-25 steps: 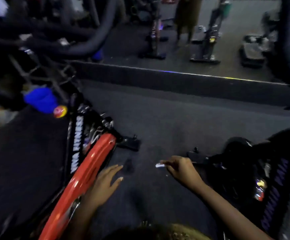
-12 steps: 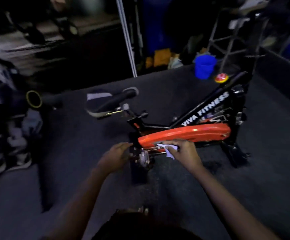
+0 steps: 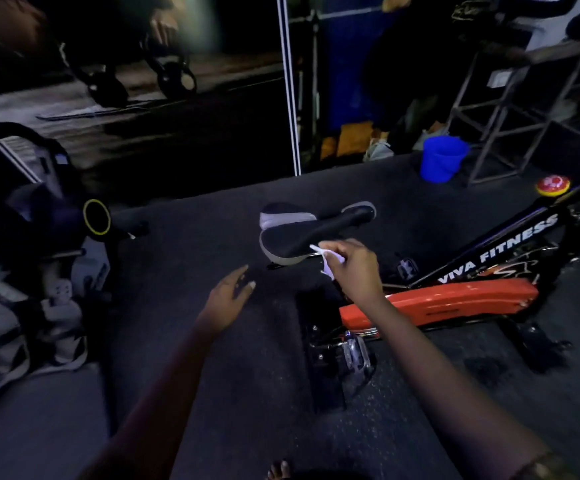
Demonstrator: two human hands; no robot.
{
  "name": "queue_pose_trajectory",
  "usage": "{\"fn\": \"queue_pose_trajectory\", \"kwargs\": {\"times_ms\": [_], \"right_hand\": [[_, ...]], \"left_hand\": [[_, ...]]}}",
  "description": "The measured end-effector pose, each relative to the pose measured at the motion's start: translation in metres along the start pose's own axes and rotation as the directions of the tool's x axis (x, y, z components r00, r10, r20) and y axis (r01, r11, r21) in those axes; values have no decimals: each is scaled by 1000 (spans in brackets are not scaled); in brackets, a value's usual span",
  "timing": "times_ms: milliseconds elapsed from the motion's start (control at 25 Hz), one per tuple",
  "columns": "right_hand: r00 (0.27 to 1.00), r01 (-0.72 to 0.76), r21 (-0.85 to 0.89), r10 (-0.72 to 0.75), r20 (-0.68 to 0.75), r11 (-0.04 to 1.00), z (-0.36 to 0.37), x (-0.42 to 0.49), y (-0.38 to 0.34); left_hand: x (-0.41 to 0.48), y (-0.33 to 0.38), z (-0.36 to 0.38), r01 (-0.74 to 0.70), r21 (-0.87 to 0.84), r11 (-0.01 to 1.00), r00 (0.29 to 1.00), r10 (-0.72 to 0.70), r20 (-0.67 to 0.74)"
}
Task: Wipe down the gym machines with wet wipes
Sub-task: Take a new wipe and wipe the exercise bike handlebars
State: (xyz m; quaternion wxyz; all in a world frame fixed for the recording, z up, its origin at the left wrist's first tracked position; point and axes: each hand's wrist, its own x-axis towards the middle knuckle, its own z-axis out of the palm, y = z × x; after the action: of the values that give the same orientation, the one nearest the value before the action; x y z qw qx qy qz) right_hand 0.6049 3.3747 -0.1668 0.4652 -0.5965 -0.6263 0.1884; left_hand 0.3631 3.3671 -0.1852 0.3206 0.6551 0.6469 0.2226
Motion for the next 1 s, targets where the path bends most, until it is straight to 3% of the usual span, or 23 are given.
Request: {"fn": "queue_pose_trajectory", "kwargs": {"times_ms": [120,240,400,520,680,840,1000], "right_hand": [[993,-72,-50,67,-93,996,47,16,-17],[994,9,-143,-25,-111,990,81,31,-33],[962,265,-348,-226,150,899,120,43,-21],[941,311,-388,-225,252,868,120,42,11],[986,159,-494,-111,125,855,89,55,42],[1000,-3,-559,4,1,829,56,90,64],[964,-228,-550,108,-241,803,49,109,70]], "left_hand": [[40,2,-12,101,-286,953,994,-109,-11],[74,12,-12,182,-536,824,983,-151,102],[117,7,-3,208,-578,789,963,-61,263],[143,-2,1,132,-553,823,964,23,266],[169,-12,2,25,-436,899,918,152,366],[172,-21,3,29,-520,854,887,218,408],[172,-21,2,39,-546,837,878,233,419]]}}
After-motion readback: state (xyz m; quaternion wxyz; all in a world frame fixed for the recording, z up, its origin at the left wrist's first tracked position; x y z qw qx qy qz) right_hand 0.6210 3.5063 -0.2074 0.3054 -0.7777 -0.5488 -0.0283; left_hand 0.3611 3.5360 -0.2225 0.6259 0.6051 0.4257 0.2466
